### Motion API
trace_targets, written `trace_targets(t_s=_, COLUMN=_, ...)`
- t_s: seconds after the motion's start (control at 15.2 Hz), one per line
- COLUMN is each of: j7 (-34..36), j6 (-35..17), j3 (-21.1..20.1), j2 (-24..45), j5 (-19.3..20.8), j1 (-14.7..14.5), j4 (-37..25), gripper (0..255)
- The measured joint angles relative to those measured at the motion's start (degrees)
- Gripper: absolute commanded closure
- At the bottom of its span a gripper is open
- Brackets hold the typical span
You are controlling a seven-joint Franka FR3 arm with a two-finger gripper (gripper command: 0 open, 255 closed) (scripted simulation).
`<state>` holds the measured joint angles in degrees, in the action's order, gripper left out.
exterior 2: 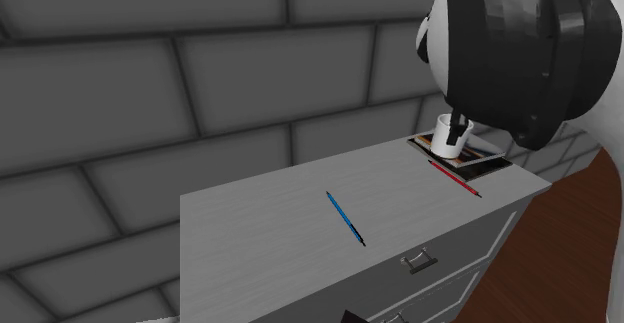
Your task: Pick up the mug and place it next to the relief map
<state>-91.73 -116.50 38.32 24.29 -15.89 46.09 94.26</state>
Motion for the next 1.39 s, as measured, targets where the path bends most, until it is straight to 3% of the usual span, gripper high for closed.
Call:
trace_targets(t_s=0.73, j7=-1.7, j6=-6.3, j3=-1.5, j2=3.1, j5=-2.7, j1=0.9, j4=3.4, gripper=255)
trace_targets(t_s=1.12, j7=-1.6, j6=-6.7, j3=-1.4, j2=3.1, j5=-2.7, j1=0.7, j4=3.9, gripper=255)
trace_targets(t_s=1.19, j7=-1.7, j6=-6.7, j3=-1.4, j2=3.1, j5=-2.7, j1=0.7, j4=3.9, gripper=0)
trace_targets(t_s=1.39, j7=-1.8, j6=-6.7, j3=-1.5, j2=3.5, j5=-2.8, j1=0.9, j4=3.7, gripper=0)
